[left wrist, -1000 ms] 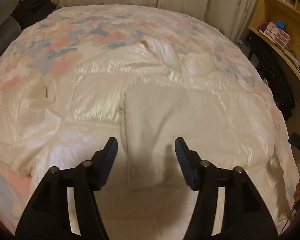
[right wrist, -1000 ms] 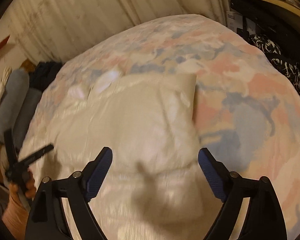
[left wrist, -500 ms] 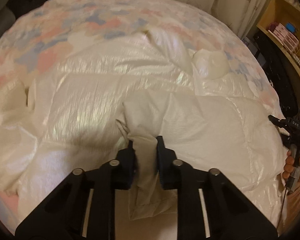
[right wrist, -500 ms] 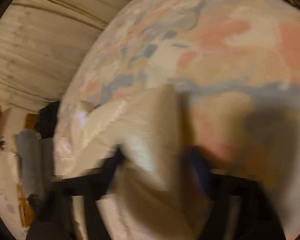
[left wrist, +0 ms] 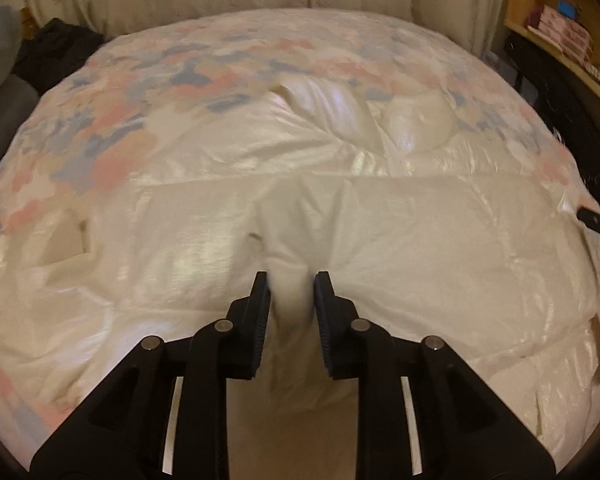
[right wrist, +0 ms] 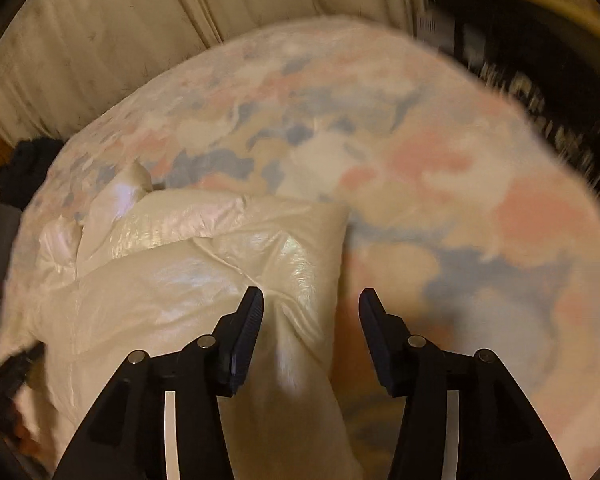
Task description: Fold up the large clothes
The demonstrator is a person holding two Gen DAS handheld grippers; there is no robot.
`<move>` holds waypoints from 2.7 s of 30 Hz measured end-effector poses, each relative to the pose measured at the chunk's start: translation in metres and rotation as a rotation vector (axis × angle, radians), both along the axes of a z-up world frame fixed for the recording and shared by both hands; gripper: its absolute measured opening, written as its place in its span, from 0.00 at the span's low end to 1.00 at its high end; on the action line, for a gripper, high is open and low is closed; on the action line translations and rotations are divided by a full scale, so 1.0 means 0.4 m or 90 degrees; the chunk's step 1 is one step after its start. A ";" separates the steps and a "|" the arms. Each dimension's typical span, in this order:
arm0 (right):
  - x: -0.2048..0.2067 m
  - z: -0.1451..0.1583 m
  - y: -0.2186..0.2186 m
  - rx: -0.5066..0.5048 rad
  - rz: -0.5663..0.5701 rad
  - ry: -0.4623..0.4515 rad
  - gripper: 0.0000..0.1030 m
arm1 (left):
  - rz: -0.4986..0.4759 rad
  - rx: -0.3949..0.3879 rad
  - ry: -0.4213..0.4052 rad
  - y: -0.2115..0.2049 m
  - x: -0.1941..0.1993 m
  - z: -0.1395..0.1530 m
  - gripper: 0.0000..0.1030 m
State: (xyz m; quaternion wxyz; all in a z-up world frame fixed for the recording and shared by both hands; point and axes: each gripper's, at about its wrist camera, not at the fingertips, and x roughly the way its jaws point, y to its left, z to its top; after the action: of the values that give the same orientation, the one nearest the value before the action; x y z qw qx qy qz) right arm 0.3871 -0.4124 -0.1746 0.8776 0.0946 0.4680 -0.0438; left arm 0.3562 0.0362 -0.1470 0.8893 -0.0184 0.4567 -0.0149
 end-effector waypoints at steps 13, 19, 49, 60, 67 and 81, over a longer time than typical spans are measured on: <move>-0.088 0.045 0.451 0.018 0.200 -0.017 0.49 | 0.022 -0.025 -0.024 -0.138 0.020 0.032 0.19; -0.108 -0.032 0.496 -0.090 0.200 0.013 0.49 | 0.062 0.018 0.012 -0.121 0.031 -0.072 0.19; -0.286 0.088 0.204 -0.063 0.000 -0.040 0.67 | 0.063 0.019 0.010 -0.065 -0.127 0.002 0.19; -0.423 0.163 0.277 -0.017 0.025 -0.056 0.67 | 0.066 0.000 0.036 -0.049 -0.272 0.042 0.19; -0.530 0.167 0.303 0.001 0.026 -0.053 0.67 | 0.082 -0.027 0.042 -0.019 -0.383 0.056 0.19; -0.762 0.157 0.321 0.072 0.012 -0.051 0.67 | 0.121 -0.037 0.037 0.078 -0.633 0.112 0.19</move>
State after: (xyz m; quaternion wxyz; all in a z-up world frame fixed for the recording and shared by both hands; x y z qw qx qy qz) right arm 0.0823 -0.2839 -0.1117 0.8892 0.1410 0.4352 -0.0054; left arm 0.1031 0.0674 -0.1021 0.8722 -0.0878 0.4778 0.0567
